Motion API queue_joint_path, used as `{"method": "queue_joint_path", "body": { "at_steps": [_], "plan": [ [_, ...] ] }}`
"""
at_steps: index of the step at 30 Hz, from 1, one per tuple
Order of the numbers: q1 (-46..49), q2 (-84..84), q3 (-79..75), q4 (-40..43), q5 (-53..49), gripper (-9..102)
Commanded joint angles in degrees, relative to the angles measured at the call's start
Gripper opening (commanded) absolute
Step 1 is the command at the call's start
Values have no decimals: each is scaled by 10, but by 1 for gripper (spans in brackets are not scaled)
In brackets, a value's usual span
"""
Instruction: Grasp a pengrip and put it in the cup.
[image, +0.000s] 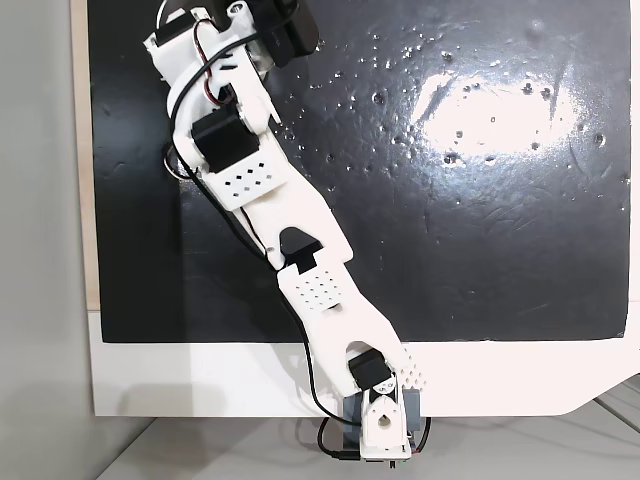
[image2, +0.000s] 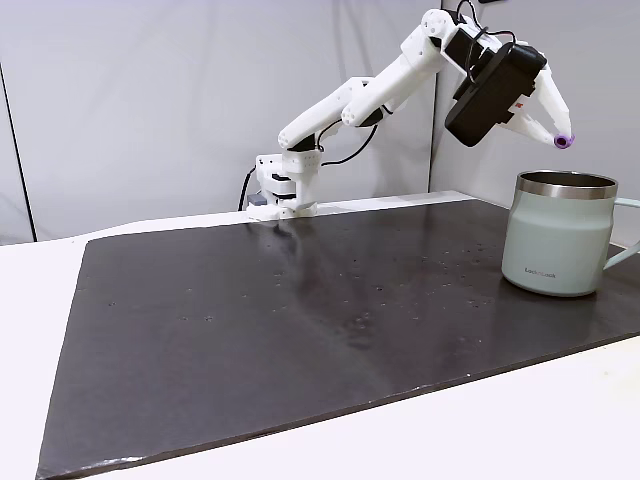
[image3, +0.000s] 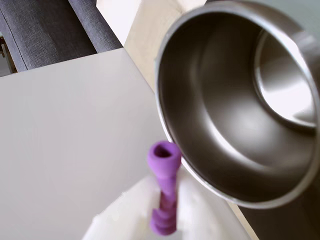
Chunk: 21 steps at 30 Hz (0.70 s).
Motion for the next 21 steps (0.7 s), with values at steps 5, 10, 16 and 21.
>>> {"method": "queue_joint_path", "body": {
  "at_steps": [5, 10, 16, 21],
  "plan": [
    [0, 16, -34, 2, -27, 29],
    [-2, 20, -34, 7, -28, 31],
    [-2, 20, -34, 8, -29, 31],
    [-2, 20, -34, 8, -30, 31]
  ]
}}
